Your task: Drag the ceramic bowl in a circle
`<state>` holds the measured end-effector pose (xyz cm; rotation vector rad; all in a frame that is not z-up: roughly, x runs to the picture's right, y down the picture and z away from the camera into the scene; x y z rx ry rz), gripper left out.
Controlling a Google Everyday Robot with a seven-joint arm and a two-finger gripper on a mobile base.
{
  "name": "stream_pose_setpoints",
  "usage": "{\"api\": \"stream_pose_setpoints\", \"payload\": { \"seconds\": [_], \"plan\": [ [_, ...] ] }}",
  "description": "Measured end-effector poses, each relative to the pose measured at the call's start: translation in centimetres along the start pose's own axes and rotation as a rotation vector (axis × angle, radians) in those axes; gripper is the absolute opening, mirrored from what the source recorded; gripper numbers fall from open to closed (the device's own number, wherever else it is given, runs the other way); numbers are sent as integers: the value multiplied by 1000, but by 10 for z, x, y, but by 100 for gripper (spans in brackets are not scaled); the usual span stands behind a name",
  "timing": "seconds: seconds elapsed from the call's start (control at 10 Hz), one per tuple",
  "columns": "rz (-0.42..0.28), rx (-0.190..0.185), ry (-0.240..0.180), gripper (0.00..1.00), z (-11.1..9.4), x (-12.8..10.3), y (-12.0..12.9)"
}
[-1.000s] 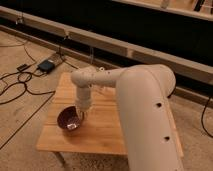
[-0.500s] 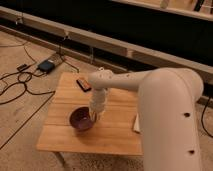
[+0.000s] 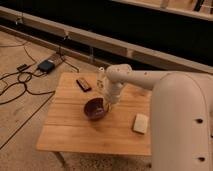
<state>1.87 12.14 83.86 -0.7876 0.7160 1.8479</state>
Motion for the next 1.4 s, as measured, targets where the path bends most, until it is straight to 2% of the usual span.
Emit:
{"api": "stream_pose_setpoints", "payload": {
  "seconds": [0.2,0.3,0.4,0.5,0.6,1.0,1.2,1.3,1.4],
  "plan": [
    [-44,-13,-17,0,-7,-16,24],
    [-71,-17,-12,0,-5,-19,34],
    [-79,-20,-11,0,-5,-19,38],
    [-78,-20,-10,4,-5,-19,37],
    [-75,-20,-11,10,-6,-19,36],
    [-78,-19,-9,56,-4,-19,37],
    [-77,-20,-10,74,-5,-19,37],
    [-77,-20,-10,79,-5,-19,37],
    [-76,-20,-10,80,-5,-19,37]
  ]
}}
